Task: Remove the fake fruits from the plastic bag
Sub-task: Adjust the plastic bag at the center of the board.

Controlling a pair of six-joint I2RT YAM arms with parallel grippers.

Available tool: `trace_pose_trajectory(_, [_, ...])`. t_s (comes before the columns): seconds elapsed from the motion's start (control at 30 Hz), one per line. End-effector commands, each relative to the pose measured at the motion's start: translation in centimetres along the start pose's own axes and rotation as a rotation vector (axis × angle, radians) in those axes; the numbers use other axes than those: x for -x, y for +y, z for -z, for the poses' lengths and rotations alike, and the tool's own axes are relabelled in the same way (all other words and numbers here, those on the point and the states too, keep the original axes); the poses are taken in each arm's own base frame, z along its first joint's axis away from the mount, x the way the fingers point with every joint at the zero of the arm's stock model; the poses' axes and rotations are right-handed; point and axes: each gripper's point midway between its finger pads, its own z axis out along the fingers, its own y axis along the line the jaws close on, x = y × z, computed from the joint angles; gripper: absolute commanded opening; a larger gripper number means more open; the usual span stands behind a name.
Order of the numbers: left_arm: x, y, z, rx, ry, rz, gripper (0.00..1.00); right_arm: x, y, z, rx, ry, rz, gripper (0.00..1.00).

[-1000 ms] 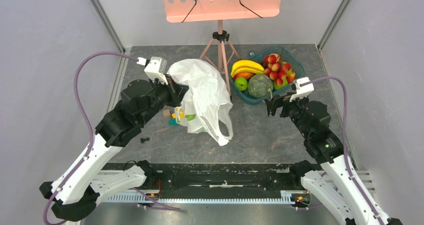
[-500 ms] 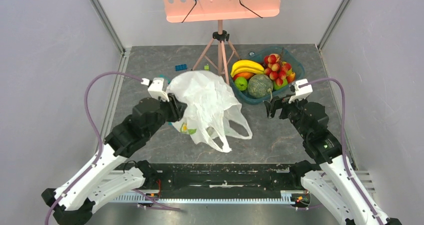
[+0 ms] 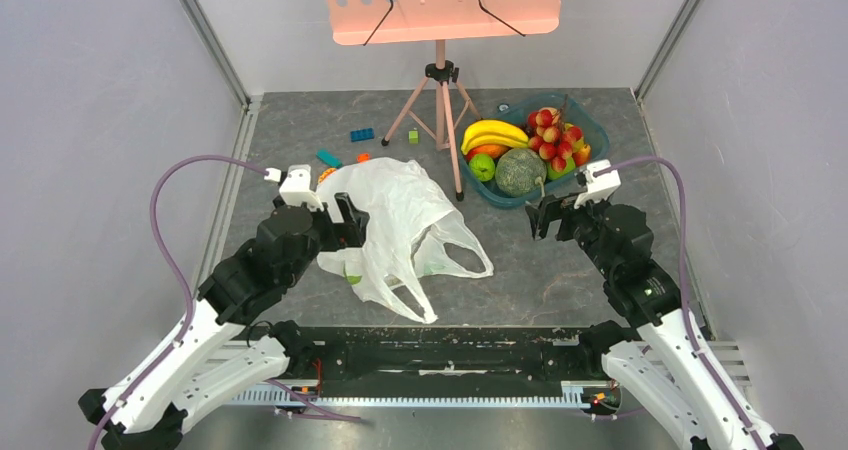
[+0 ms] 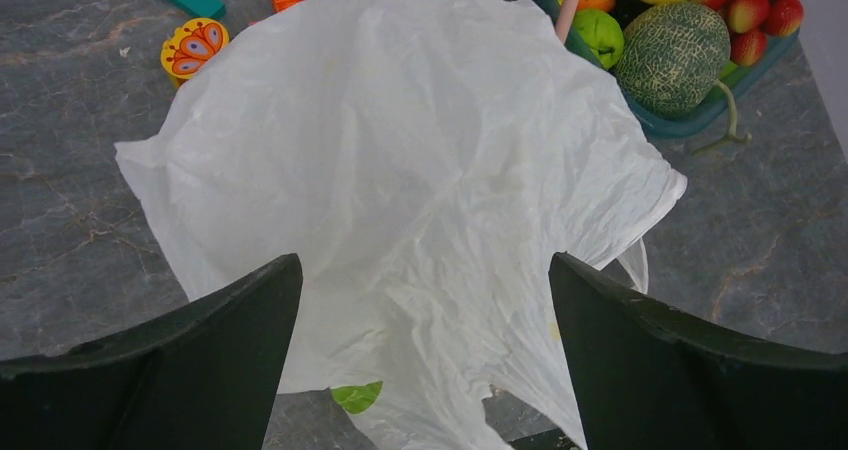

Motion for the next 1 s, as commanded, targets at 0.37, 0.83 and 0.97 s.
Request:
trace_pose_trajectory(0.37, [5.7, -3.6, -1.0, -0.072, -0.101, -0.021, 0.86, -4.2, 12.4, -0.8, 0.485, 0.114, 0.003, 0.95])
trace_pose_trajectory(0.83, [5.0, 2.8, -10.5, 0.089, -0.091, 0.234, 0.67, -3.3, 26.8, -3.5, 0.715, 0.135, 0.138, 0.51])
trace_pose_trajectory(0.97, [3.1, 4.5, -11.8, 0.113, -0.069, 0.274, 0.63, -2.6, 28.5, -5.6, 0.7, 0.144, 0.135, 0.44])
